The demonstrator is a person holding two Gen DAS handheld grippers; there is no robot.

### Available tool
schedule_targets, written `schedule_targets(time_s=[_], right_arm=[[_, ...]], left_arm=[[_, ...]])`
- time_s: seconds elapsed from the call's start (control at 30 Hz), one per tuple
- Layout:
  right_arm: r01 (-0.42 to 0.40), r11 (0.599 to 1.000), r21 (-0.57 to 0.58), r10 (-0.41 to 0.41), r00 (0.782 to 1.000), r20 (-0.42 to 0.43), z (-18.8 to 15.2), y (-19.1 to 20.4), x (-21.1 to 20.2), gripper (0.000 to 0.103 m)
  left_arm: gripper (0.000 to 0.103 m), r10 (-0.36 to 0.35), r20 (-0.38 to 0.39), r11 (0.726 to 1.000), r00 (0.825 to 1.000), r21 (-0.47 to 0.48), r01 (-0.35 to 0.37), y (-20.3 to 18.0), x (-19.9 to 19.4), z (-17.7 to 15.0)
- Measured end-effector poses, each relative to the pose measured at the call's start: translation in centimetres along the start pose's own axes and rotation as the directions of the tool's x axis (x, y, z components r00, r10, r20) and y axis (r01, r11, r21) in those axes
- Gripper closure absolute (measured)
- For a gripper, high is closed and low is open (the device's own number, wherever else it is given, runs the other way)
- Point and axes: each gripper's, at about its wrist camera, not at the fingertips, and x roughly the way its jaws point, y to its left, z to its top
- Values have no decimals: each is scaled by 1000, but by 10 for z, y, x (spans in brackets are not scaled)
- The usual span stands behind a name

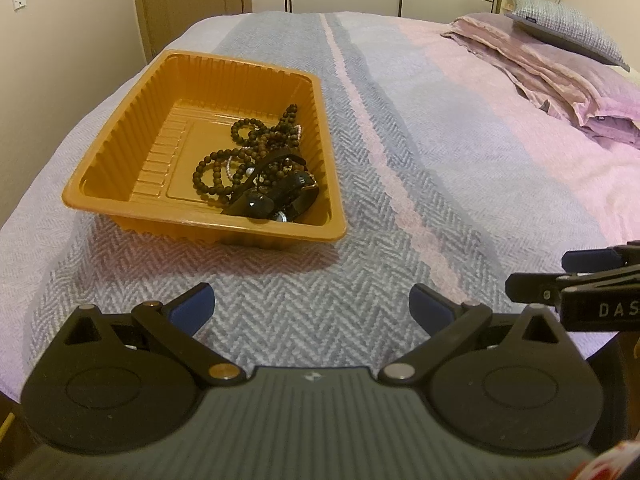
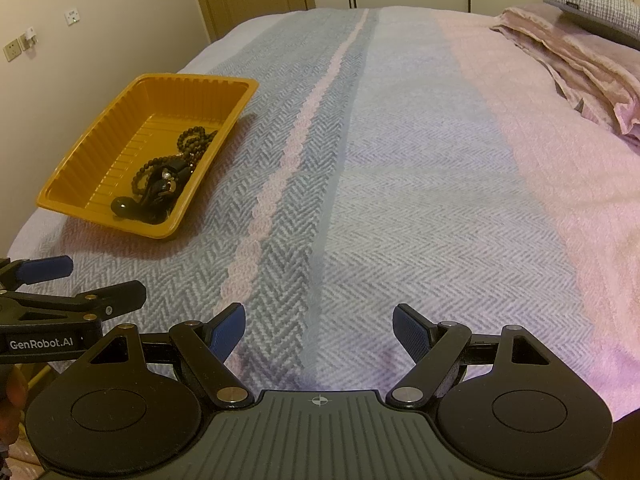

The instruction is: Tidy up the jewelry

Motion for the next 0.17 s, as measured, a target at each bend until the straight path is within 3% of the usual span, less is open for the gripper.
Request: schedule_targets(time_s=[0.17], right_arm=[[-4, 1000, 2, 4, 1000, 0, -1, 0, 1, 23]], left_arm=[[0, -5, 13, 1000, 1000, -12, 5, 1, -1, 0]])
